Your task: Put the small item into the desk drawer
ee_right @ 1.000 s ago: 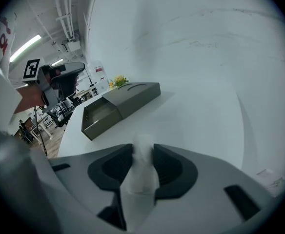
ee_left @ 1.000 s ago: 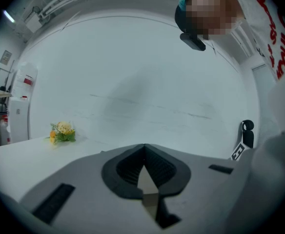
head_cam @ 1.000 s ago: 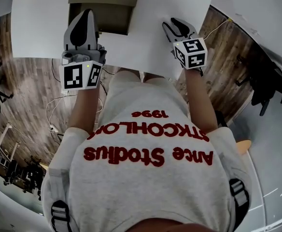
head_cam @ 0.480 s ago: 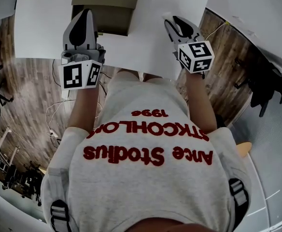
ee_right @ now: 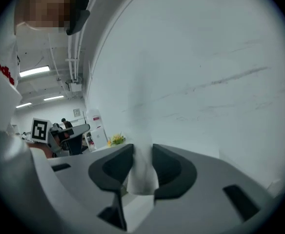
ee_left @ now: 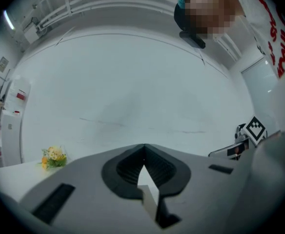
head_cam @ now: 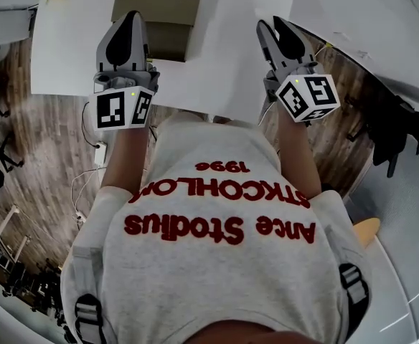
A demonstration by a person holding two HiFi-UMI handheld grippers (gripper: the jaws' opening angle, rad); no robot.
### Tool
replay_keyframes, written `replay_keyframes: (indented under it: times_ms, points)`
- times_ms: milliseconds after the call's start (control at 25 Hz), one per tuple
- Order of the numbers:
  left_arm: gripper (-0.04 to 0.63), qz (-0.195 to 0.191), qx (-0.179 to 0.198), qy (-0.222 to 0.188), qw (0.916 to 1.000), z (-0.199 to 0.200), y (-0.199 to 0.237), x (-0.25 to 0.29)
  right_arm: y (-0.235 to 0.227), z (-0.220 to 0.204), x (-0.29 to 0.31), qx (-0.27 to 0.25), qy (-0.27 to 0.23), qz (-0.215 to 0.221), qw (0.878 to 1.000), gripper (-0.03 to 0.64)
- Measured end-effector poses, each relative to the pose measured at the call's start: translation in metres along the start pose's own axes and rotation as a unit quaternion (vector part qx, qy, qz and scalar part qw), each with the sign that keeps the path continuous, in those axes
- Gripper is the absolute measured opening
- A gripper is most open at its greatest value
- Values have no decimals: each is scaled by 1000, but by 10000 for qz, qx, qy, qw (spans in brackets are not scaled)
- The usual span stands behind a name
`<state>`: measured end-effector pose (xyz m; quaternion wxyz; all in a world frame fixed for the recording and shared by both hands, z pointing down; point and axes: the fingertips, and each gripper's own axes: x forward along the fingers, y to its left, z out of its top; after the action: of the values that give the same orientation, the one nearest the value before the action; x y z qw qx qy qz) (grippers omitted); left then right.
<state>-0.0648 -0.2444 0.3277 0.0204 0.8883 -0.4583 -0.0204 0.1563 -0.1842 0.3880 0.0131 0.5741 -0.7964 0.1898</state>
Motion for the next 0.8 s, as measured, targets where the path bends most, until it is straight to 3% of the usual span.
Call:
replay_keyframes:
  times_ms: [240,520,800]
  points:
    - [8,-73,97,-266,9996,23,-10,3,10,60,-25,-329,-927,-33,9951,123]
    - [7,-165,258,-603,9977,52,-22,6,16,112,-54,-617,-1837,-222,9808,121]
    - [7,-123,356,-826,9959,66,-26,3,23,130,-72,-839,-2109,-195,9737,120]
